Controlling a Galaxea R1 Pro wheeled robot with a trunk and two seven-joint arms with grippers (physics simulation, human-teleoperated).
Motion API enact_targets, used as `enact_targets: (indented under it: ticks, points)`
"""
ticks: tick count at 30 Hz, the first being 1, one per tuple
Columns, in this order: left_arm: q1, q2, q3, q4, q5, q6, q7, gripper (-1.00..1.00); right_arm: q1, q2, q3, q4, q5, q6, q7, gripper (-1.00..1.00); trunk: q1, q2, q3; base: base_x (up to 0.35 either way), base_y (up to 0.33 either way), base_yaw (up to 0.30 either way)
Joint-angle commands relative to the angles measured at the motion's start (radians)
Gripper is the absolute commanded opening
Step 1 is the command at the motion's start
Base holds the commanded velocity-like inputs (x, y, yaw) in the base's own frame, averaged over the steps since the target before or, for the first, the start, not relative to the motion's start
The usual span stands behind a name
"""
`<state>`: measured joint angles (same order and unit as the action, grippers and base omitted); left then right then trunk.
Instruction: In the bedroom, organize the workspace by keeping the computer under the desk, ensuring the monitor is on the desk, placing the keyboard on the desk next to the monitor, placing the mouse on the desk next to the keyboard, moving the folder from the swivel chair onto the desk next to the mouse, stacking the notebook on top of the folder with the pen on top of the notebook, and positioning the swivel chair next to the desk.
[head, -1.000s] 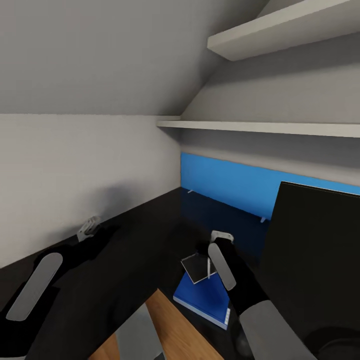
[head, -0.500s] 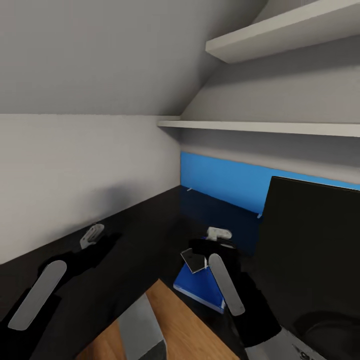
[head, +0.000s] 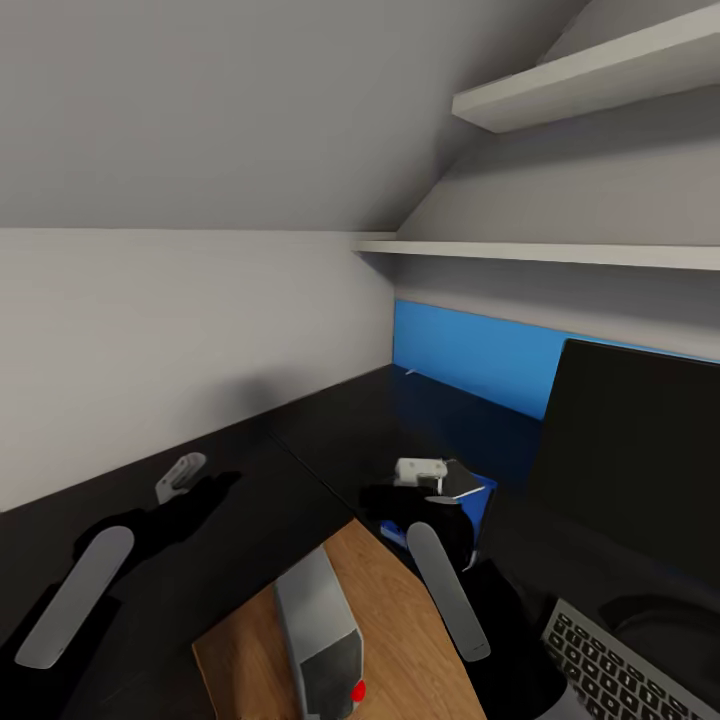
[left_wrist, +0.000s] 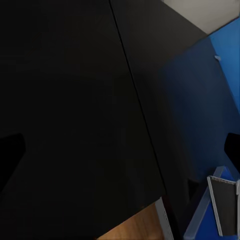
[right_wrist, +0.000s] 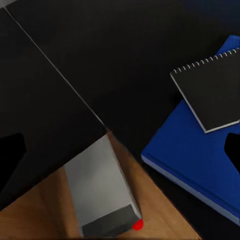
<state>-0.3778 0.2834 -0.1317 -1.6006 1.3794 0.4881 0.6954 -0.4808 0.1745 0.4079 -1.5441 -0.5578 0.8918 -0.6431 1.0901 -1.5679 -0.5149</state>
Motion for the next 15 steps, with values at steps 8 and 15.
enact_targets:
  ticks: [8, 15]
  points:
    - [-0.001, 0.0, -0.001, -0.001, 0.006, -0.001, 0.01, 1.0, 0.0, -0.001, 0.036, -0.006, -0.008, 0.004, -0.01, 1.0, 0.0, -0.001, -0.001, -0.084, -0.053, 0.28]
    - [-0.001, 0.0, -0.001, -0.001, 0.006, -0.001, 0.016, 1.0, 0.001, -0.001, 0.039, -0.012, -0.008, 0.006, -0.01, 1.0, 0.0, -0.001, -0.001, -0.219, -0.187, 0.28]
